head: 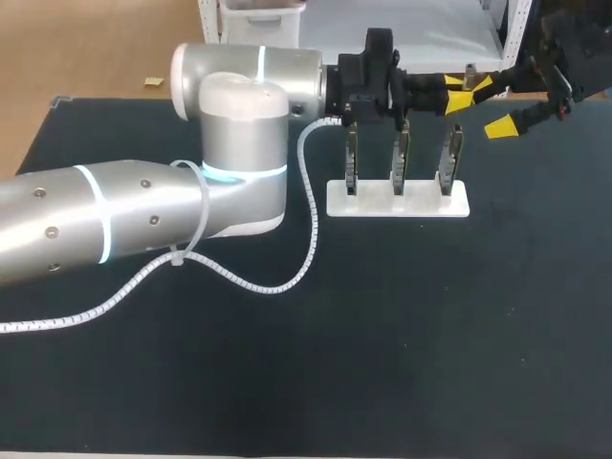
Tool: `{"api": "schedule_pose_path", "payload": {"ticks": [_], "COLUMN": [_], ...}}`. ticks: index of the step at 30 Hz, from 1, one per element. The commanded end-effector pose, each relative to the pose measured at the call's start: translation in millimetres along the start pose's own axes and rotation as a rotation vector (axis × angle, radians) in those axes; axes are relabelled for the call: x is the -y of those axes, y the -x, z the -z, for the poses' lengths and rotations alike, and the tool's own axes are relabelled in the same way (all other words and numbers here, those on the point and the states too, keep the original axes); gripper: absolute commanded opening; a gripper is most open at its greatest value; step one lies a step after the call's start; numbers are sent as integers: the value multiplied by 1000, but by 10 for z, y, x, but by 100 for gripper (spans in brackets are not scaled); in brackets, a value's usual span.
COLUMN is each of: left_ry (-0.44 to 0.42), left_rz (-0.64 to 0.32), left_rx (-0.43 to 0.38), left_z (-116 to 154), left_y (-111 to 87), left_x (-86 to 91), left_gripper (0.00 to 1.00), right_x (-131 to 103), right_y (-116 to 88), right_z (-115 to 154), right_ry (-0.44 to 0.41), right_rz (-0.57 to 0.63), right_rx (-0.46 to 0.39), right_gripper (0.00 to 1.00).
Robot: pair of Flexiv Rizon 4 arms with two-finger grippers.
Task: Pick up the optical module with the left hand, and insert it into the network port with the right hand.
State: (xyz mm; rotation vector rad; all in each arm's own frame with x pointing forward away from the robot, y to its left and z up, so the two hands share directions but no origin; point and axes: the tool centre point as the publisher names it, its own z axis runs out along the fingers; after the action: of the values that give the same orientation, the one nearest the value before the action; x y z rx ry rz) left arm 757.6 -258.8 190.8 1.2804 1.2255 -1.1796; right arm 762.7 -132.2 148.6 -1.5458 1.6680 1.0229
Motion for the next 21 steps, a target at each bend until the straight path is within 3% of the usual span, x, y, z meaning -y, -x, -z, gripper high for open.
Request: {"api": "schedule_pose_path", "payload": {"ticks": [1,21], "left_ry": [1,-11], "left_rz": [2,50], "left_rx": [0,-33], "left_z": [-9,-67], "left_y": [-16,-165], "left_x": [-21,-42], "left_gripper": [0,0], "right_x": [6,6], "right_y": [-2,-2], "right_z": [-3,-3], "right_ry": [1,1], "right_rz": [1,1], "right_rx": [1,1], "right_gripper": [100,100]}}
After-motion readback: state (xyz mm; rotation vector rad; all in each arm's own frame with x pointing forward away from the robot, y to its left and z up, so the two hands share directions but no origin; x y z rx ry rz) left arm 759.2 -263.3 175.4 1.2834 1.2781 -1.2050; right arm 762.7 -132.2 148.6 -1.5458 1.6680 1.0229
